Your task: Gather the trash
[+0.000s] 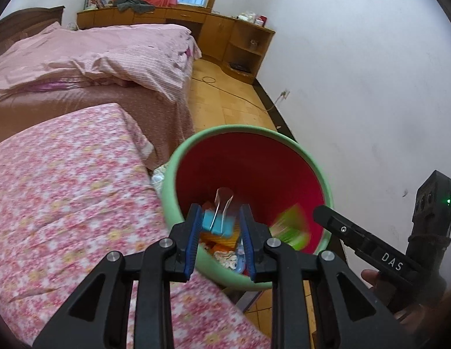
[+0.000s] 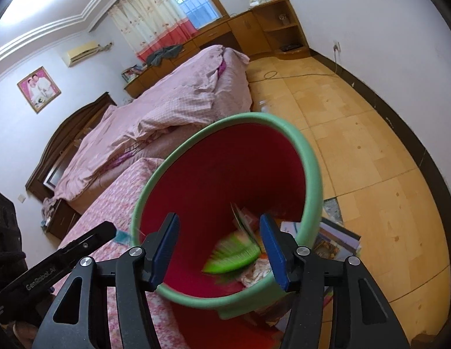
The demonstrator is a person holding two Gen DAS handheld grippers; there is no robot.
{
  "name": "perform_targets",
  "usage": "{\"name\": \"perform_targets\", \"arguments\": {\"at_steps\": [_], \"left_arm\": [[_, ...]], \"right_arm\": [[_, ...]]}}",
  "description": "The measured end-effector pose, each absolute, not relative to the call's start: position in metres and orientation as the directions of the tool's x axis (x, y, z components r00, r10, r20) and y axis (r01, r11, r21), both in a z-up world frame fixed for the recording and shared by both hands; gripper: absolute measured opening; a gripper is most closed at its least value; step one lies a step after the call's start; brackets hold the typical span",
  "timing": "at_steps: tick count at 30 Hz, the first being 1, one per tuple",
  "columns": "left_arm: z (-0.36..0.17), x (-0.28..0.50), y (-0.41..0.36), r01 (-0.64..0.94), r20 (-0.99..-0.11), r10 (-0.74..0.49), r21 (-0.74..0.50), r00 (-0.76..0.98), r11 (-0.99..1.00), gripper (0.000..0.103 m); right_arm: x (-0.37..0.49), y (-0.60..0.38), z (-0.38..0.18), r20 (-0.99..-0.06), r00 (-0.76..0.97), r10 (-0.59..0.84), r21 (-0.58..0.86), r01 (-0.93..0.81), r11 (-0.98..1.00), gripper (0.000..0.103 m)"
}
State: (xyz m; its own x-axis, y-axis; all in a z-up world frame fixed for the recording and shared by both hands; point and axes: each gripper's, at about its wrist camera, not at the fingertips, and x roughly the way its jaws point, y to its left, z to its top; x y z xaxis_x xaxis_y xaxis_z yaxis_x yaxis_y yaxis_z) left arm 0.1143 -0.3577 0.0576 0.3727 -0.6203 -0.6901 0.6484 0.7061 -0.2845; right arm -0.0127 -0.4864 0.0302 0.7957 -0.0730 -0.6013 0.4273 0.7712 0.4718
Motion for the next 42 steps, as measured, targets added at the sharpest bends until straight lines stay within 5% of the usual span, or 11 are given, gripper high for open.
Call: {"name": "perform_targets", "arguments": {"at_steps": [4,29,31,33,42], "left_arm": [[0.052,0.118,-0.364,0.652,-0.692,-0.622,-0.286,0.367,0.702,0.045],[0.107,0.053,-0.219,0.472,-0.660,-0.512,-0.261,0.550,0.842,0.046],[0.111,0.047,-0.203,0.448,-0.655,-0.492,-0.253,0.573,0.858,0.047],[0.114,0.039,-0.184,0.419,-0.650,-0.468,-0.244,0.598,0.874,0.047],[0.114,0.008,-0.111,0.287,-0.634,-0.340,-0.189,0.694,0.939,0.052]], "right_arm": [[-0.015,-0.489,0.033,-0.593,0.803,-0.066,0.485,0.421,0.767,0.060],[-0.052,-0.375,0.080,-0.527,0.849,0.038,0.474,0.257,0.842,0.061],[-0.054,-0.358,0.083,-0.526,0.850,0.043,0.459,0.240,0.856,0.064],[-0.057,-0.344,0.087,-0.514,0.856,0.051,0.449,0.218,0.867,0.078],[-0.069,-0.283,0.096,-0.489,0.870,0.067,0.369,0.136,0.920,0.079]]}}
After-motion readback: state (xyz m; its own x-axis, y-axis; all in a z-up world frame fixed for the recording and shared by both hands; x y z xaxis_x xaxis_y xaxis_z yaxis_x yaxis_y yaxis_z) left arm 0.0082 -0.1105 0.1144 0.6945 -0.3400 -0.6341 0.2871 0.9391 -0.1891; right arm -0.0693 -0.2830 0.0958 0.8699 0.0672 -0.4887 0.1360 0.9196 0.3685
